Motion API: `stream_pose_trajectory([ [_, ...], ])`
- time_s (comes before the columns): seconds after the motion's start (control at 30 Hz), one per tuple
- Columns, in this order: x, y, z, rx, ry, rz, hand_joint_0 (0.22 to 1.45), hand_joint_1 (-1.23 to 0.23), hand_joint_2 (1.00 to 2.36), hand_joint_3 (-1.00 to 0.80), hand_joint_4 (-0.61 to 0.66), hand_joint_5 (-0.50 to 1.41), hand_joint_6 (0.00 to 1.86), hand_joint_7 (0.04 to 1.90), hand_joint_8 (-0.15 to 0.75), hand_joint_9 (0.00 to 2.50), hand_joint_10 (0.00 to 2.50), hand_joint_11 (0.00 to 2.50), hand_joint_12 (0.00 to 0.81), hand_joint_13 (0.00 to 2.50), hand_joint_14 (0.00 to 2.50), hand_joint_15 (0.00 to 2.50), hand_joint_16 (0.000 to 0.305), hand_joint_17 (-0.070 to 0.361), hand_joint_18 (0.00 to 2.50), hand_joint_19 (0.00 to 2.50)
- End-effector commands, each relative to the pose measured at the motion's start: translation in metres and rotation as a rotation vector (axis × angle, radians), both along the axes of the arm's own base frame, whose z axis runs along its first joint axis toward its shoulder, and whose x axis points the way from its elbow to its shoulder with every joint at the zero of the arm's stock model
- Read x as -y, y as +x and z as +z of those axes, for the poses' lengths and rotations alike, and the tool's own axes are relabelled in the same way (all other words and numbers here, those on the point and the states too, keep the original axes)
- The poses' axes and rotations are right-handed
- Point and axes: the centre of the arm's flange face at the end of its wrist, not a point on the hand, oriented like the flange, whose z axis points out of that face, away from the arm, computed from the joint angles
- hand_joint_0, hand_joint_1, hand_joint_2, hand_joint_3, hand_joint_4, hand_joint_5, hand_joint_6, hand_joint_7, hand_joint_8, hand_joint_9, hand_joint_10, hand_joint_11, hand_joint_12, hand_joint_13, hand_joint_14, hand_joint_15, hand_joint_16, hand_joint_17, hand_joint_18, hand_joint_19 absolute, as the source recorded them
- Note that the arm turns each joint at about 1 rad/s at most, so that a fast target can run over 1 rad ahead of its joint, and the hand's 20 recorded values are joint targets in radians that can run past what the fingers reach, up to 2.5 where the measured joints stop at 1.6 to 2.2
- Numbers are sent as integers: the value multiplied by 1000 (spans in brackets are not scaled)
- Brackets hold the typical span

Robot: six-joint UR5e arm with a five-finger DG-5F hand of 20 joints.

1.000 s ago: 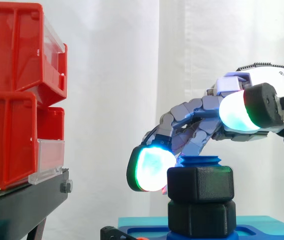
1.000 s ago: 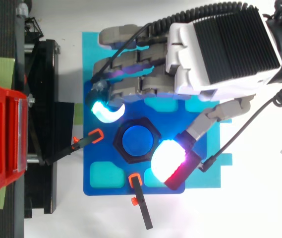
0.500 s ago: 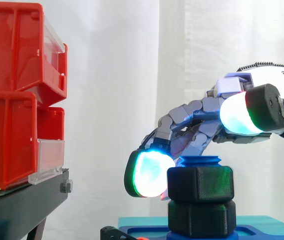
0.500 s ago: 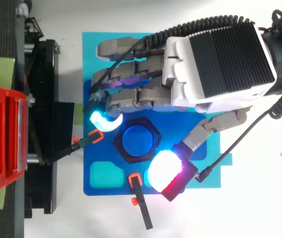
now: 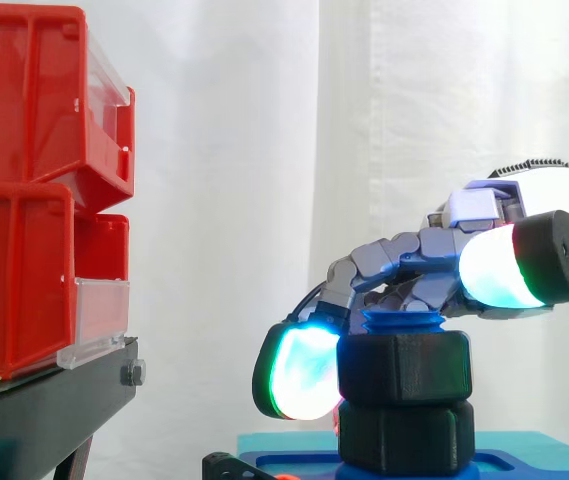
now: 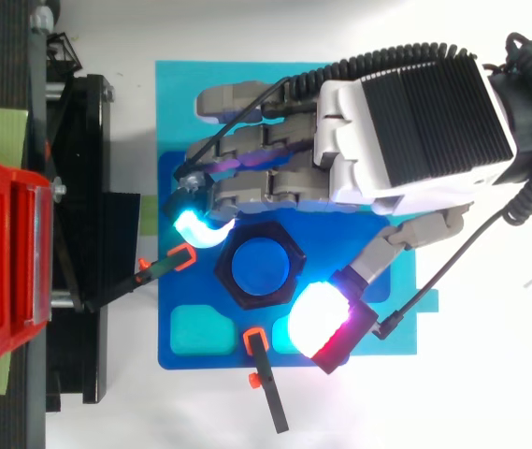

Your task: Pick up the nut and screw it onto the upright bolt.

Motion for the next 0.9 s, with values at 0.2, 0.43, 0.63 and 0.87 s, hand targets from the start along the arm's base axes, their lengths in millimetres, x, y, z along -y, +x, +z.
stream_pose_trajectory([
  [0.2, 3, 0, 0, 0, 10, -4, 478, -208, 1000, -500, 271, -56, 504, 1017, 267, 840, 0, 0, 295, 393, 0, 0, 36, 80, 79, 0],
  [0.43, 5, -2, -1, -16, 6, -4, 483, -222, 1000, -500, 207, -16, 504, 1186, 273, 879, 0, 0, 292, 411, 0, 0, 35, 80, 86, 0],
  [0.63, 8, -5, -7, -28, 6, -7, 490, -241, 1000, -500, 168, 2, 504, 1266, 274, 922, 0, 0, 281, 449, 0, 0, 34, 77, 129, 0],
  [0.87, 13, -7, -7, -35, 6, -13, 501, -262, 1000, -500, 123, 21, 503, 1354, 266, 975, 0, 0, 271, 482, 0, 0, 34, 76, 158, 0],
])
